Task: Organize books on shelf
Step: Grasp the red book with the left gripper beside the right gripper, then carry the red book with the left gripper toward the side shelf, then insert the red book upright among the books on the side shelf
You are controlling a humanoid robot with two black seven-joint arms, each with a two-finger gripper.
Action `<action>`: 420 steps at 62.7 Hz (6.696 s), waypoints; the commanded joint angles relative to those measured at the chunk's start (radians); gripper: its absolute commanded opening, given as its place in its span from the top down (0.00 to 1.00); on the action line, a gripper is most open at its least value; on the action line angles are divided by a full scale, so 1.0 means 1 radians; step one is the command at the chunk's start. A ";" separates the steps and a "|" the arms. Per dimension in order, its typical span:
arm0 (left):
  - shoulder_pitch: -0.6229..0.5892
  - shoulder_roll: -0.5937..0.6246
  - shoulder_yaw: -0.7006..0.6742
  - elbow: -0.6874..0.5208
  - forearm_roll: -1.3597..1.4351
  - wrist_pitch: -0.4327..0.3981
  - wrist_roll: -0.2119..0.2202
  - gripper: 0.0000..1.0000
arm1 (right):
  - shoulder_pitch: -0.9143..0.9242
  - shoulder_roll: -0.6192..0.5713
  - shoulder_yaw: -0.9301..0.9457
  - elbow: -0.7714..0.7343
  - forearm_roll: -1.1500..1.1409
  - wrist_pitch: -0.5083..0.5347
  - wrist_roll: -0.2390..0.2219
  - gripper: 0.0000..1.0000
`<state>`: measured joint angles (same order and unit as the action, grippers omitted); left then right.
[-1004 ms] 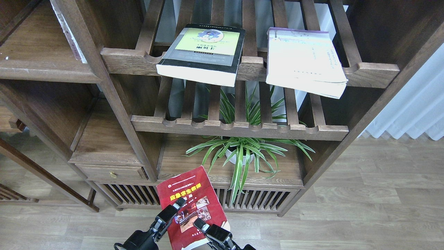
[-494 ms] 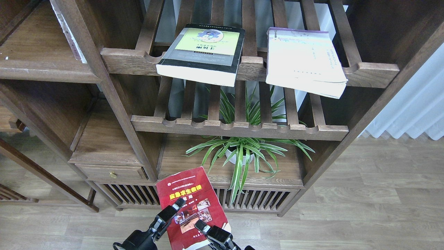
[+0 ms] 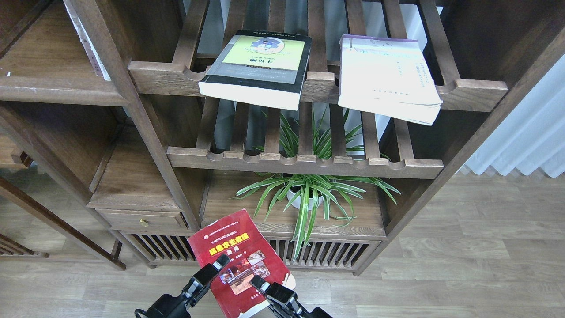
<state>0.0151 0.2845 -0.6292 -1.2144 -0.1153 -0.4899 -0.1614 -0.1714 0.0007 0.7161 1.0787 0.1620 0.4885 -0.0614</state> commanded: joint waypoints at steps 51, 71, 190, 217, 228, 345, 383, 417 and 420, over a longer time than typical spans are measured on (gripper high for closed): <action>0.008 0.033 -0.044 -0.001 -0.006 0.001 -0.009 0.92 | 0.007 -0.001 0.009 -0.003 0.004 0.000 0.008 0.41; 0.008 0.033 -0.043 -0.001 -0.006 0.001 -0.007 0.92 | 0.030 -0.001 -0.010 -0.105 0.004 0.000 -0.009 0.23; 0.286 0.670 -1.110 -0.373 0.019 0.001 0.253 0.94 | 0.047 -0.001 -0.006 -0.187 0.007 0.000 0.006 0.00; 0.062 0.670 -1.279 -0.280 0.255 0.001 0.379 0.94 | 0.046 -0.001 -0.009 -0.187 0.007 0.000 0.006 0.00; -0.109 0.665 -1.261 -0.255 0.359 0.001 0.382 0.93 | 0.046 -0.001 -0.011 -0.187 0.007 0.000 0.006 0.00; -0.791 0.340 -0.891 0.062 0.746 0.001 0.540 0.92 | 0.043 -0.001 -0.012 -0.187 0.007 0.000 0.006 0.00; -0.808 0.338 -0.859 0.081 0.750 0.001 0.542 0.74 | 0.043 -0.001 -0.012 -0.192 0.007 0.000 0.006 0.00; -0.839 0.338 -0.873 0.062 0.741 0.001 0.525 0.61 | 0.041 -0.001 -0.012 -0.194 0.007 0.000 0.006 0.00; -0.846 0.340 -0.885 0.061 0.740 0.001 0.525 0.60 | 0.043 -0.001 -0.012 -0.194 0.007 0.000 0.006 0.00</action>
<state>-0.8146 0.6186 -1.4897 -1.1503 0.6313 -0.4889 0.3655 -0.1304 0.0000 0.7041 0.8848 0.1688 0.4886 -0.0552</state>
